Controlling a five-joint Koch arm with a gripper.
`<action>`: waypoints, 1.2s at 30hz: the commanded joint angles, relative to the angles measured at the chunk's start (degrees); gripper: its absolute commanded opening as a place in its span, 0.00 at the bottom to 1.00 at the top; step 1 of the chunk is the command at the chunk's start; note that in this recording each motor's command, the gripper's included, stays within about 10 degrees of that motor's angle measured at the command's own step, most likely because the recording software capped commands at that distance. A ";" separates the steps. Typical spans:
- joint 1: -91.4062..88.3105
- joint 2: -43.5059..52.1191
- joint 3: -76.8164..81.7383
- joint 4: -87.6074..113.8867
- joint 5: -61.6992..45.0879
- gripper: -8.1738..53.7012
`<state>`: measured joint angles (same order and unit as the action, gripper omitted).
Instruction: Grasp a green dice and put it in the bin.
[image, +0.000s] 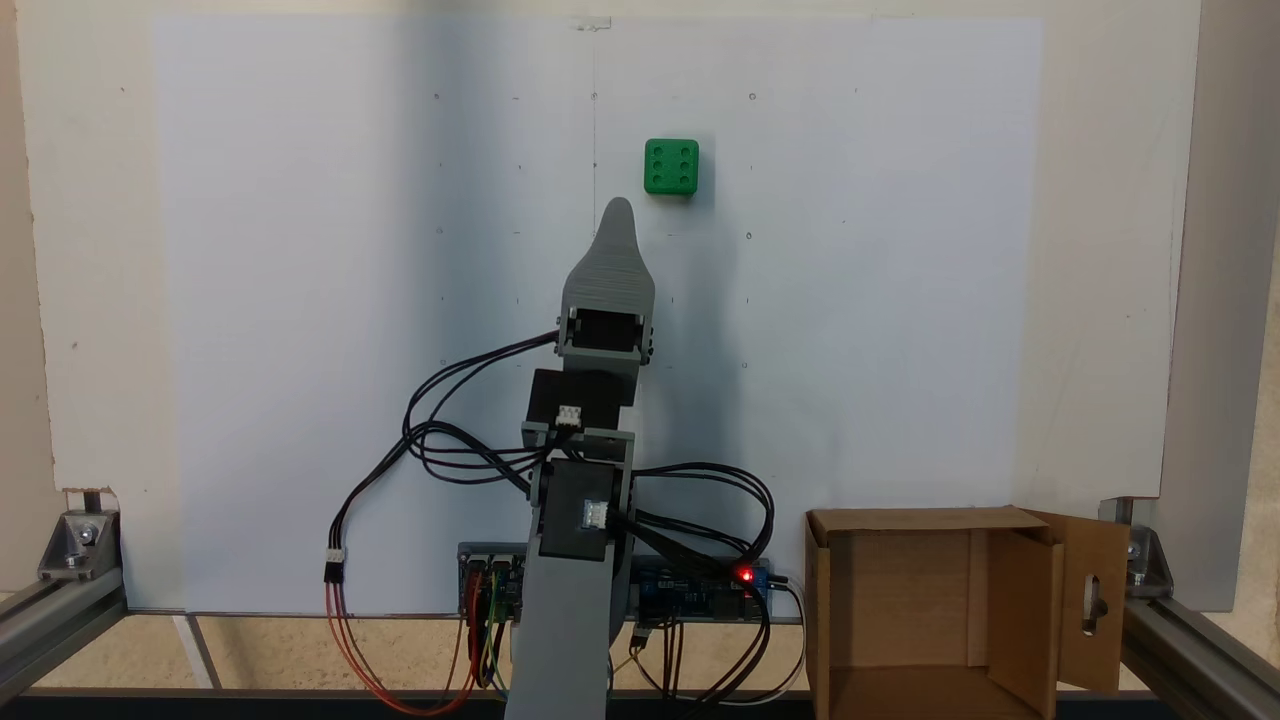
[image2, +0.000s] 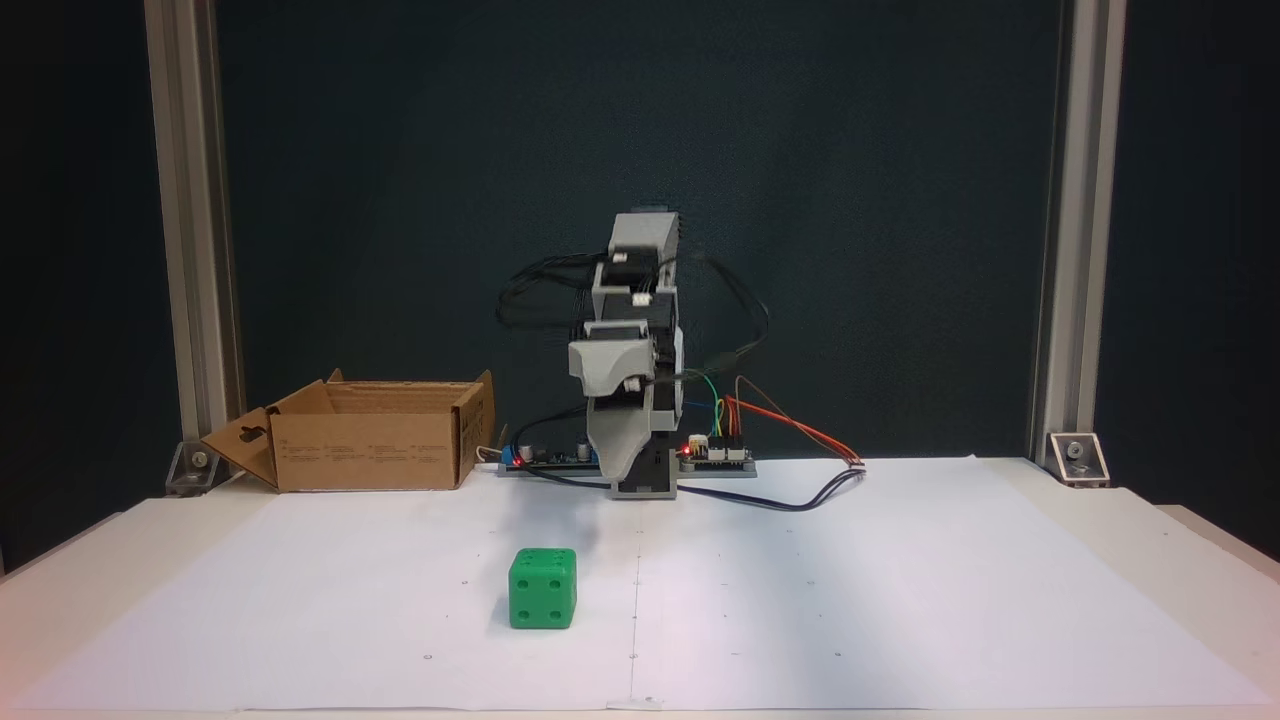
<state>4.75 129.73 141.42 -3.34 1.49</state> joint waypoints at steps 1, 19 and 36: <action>0.62 5.98 -9.05 9.21 -2.37 0.83; 4.83 -22.41 -54.93 65.30 -4.83 0.83; 4.31 -46.23 -73.48 65.13 -12.83 0.83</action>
<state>9.05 83.76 71.28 61.79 -7.91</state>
